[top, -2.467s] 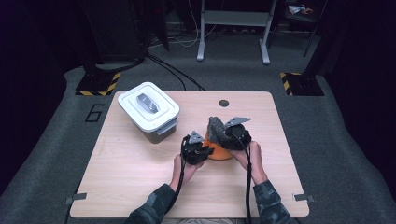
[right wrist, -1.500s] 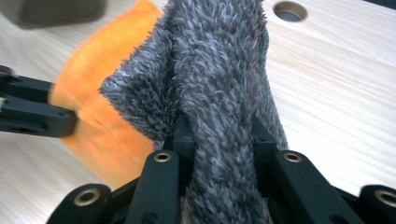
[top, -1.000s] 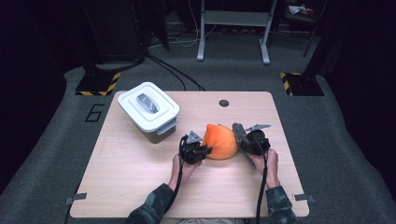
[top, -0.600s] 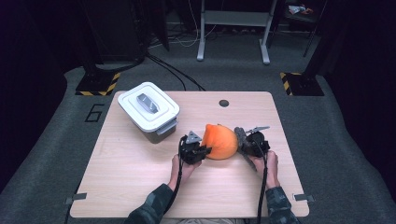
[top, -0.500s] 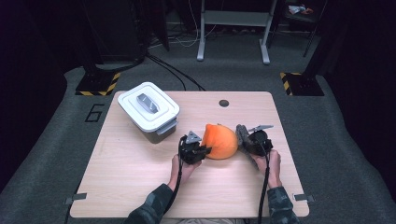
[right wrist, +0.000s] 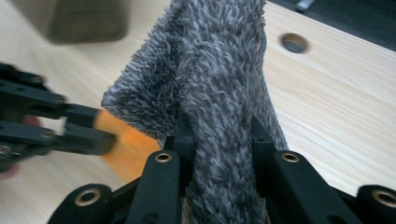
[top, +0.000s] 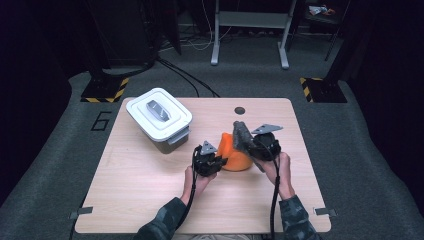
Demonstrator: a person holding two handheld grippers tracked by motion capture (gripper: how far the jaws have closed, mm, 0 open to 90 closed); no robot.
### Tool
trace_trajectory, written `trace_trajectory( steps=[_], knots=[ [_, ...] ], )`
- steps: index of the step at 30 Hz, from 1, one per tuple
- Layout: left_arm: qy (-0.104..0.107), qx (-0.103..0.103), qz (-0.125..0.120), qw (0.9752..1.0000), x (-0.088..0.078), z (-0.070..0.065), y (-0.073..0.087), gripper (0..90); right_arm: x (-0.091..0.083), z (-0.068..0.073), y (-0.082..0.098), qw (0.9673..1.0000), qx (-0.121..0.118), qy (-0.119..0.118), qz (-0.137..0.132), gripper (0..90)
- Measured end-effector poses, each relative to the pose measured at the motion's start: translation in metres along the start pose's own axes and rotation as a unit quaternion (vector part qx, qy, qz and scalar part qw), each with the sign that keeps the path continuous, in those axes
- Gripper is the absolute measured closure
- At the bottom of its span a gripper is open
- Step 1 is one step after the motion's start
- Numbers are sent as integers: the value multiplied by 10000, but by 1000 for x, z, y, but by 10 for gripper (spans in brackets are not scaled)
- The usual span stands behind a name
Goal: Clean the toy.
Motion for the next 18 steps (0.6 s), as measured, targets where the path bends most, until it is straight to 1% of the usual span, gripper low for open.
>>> trace_trajectory(
  steps=[1,2,3,5,7,9,10,11,12,13,17,18],
  knots=[
    [-4,19,15,10000,0,0,0,783,4,6,-1,10000,-36,-54,30,722],
    [-30,50,47,10000,0,0,1,783,8,11,0,9998,-152,-89,121,723],
    [-37,26,23,10000,0,0,0,783,14,13,2,9995,-276,23,173,724],
    [-4,1,7,10000,0,2,1,783,17,14,4,9991,-370,51,201,725],
    [-2,-3,18,10000,1,1,1,783,17,13,3,9994,-283,31,175,724],
    [-6,0,27,10000,1,1,0,783,17,11,5,9994,-259,29,224,724],
    [-7,-8,16,10000,1,1,0,783,17,9,5,9995,-231,38,203,724],
    [20,-63,-2,10000,1,1,0,783,16,7,7,9994,-252,59,228,724],
    [19,-42,2,10000,1,1,0,783,16,4,8,9994,-202,87,261,724],
    [23,-70,-11,10000,1,1,0,783,16,3,10,9995,-166,71,278,724],
    [16,-59,-8,10000,1,1,0,783,16,-7,16,9994,-66,111,306,723],
    [16,-60,-8,10000,2,1,0,783,16,-10,18,9994,-39,150,302,722]
  ],
)
Point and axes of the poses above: each handheld gripper's, and its own axes: x roughly forward along the jaws, y roughly out of its underside, z roughly to its left, the point moved 10 cm from there along x, roughly forward along the jaws, and after that the axes turned 7 degrees about y, right-handed, at the moved point
